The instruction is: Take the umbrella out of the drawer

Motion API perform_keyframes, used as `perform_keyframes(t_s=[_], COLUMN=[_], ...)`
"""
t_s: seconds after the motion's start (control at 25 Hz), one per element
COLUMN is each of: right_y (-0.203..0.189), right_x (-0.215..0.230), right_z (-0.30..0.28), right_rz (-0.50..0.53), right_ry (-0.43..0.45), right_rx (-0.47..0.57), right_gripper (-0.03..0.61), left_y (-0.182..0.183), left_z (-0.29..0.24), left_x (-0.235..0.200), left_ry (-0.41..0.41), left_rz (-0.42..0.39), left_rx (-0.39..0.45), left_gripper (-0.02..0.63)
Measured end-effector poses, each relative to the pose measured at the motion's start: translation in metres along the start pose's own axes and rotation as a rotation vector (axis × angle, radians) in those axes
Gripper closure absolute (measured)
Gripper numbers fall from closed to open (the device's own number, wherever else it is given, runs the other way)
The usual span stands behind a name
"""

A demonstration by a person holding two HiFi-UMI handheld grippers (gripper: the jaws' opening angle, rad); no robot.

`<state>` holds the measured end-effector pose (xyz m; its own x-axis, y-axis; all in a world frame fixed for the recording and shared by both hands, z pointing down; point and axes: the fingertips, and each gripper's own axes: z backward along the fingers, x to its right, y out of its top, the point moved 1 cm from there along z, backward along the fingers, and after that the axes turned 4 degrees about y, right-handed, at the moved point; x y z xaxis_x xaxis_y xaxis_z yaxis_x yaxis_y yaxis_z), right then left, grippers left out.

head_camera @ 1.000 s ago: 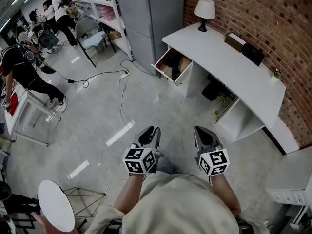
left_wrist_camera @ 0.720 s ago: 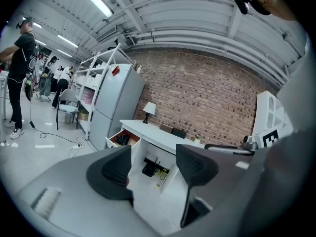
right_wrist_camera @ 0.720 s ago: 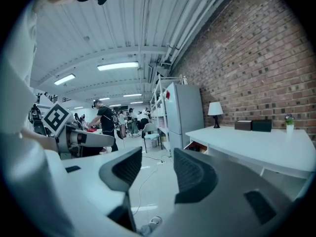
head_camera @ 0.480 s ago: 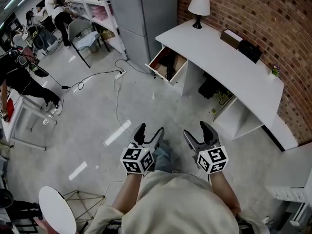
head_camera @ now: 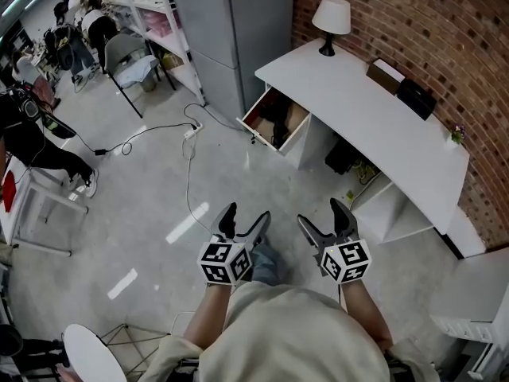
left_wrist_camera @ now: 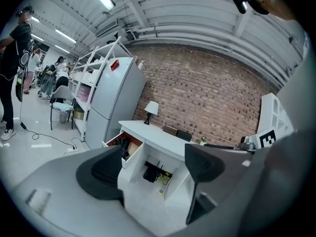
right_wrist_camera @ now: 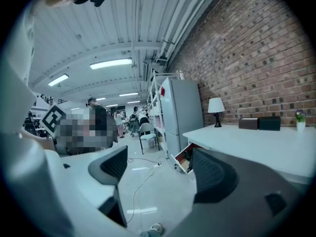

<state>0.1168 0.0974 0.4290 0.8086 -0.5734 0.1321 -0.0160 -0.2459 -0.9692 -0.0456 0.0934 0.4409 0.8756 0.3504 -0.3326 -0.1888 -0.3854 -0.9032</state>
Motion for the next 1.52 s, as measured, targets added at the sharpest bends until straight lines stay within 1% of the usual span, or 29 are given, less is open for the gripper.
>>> perform_keyframes(t_s=[0.16,0.48,0.92,1.2,1.4,1.52], right_y=[0.019,0.058,0.082,0.078,0.061,0.046], right_x=[0.023,0.047,0.082,0.096,0.1,0.11], right_z=[-0.048,-0.147,-0.262,-0.314,-0.336,-0.354], right_rz=[-0.012,-0.021,-0.02,-0.046,-0.06,-0.054], right_ry=[0.001,0.008,-0.018,-0.037,-0.02,-0.015], right_rx=[0.006,0.022,0.012,-0.008,-0.068,-0.114], right_gripper=[0.184,0.179,0.179,0.179,0.179,0.179], left_y=[0.028,0.082,0.127,0.139,0.13,0.125], left_z=[-0.039,-0.102,-0.178,-0.21,-0.223,-0.233], left_x=[-0.026,-0.087,-0.17,-0.206,-0.225,-0.235], left_ry=[-0.004,-0.014,-0.011,-0.01,0.026,0.051], left_rz=[-0.009,-0.016,-0.02,-0.018,0.021,0.045], left_rx=[0.002,-0.001,-0.017,-0.029,-0.054,-0.065], left_gripper=[0.225,0.224,0.224,0.224,0.224,0.224])
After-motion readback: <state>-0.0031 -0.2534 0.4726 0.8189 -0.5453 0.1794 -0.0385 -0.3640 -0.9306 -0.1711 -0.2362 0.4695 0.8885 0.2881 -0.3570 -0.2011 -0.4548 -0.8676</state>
